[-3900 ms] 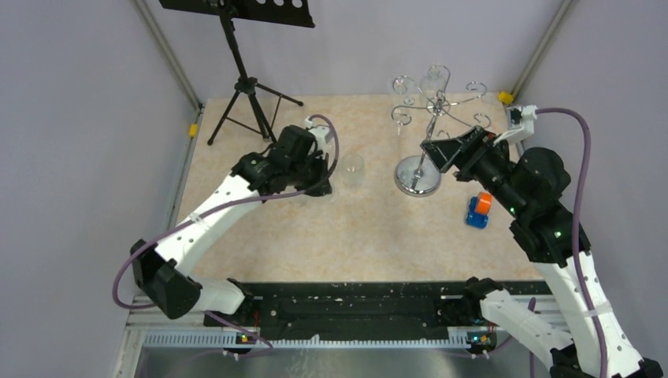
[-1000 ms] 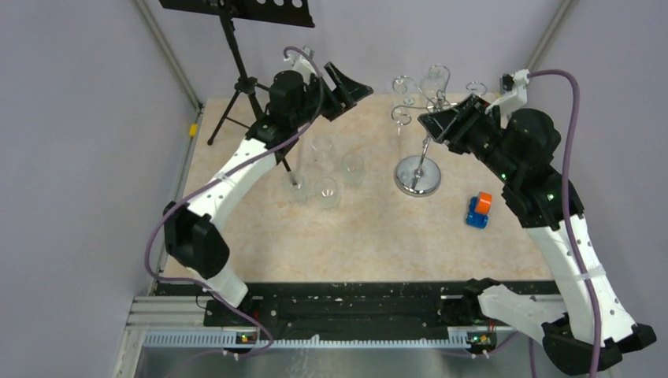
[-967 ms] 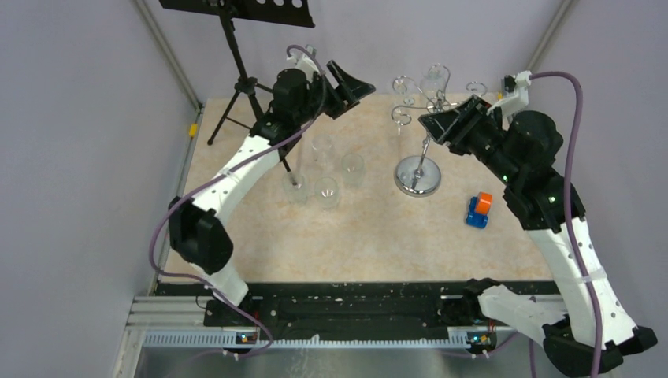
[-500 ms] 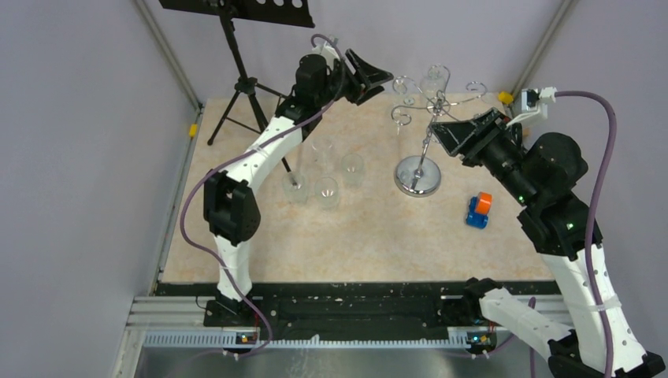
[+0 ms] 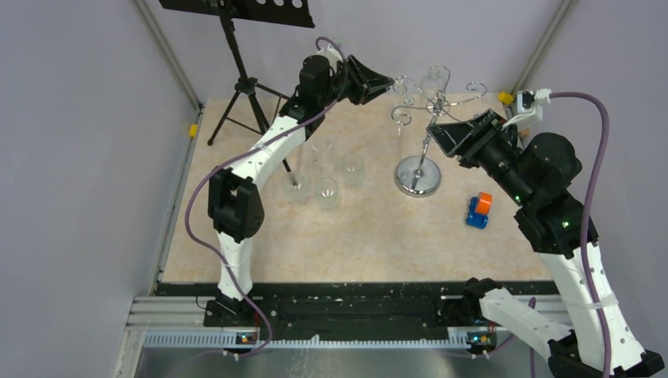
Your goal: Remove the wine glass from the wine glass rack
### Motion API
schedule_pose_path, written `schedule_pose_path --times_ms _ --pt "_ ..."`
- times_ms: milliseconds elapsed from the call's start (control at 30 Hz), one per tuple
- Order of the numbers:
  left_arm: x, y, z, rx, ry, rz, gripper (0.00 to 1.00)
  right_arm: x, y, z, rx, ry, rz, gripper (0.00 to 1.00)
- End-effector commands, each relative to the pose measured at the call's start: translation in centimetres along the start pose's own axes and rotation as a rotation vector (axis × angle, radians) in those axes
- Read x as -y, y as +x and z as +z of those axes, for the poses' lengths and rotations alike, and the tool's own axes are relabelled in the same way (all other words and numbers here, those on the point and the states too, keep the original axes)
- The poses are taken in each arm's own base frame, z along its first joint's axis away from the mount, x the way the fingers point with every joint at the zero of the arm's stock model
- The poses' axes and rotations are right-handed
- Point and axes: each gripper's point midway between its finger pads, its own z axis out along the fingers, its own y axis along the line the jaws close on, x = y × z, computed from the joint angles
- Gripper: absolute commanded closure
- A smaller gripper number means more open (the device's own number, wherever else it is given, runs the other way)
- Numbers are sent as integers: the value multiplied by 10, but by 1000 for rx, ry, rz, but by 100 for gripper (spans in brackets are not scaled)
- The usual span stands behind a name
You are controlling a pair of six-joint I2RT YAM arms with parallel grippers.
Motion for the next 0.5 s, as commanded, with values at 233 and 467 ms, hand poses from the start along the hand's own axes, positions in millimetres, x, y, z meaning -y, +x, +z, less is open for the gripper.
schedule_pose_path --times_ms 233,467 --pt "31 3 4 -28 99 18 75 -12 -10 -8 44 -44 8 50" --pt "38 -1 3 -19 99 12 88 -11 -11 -10 50 -37 9 50"
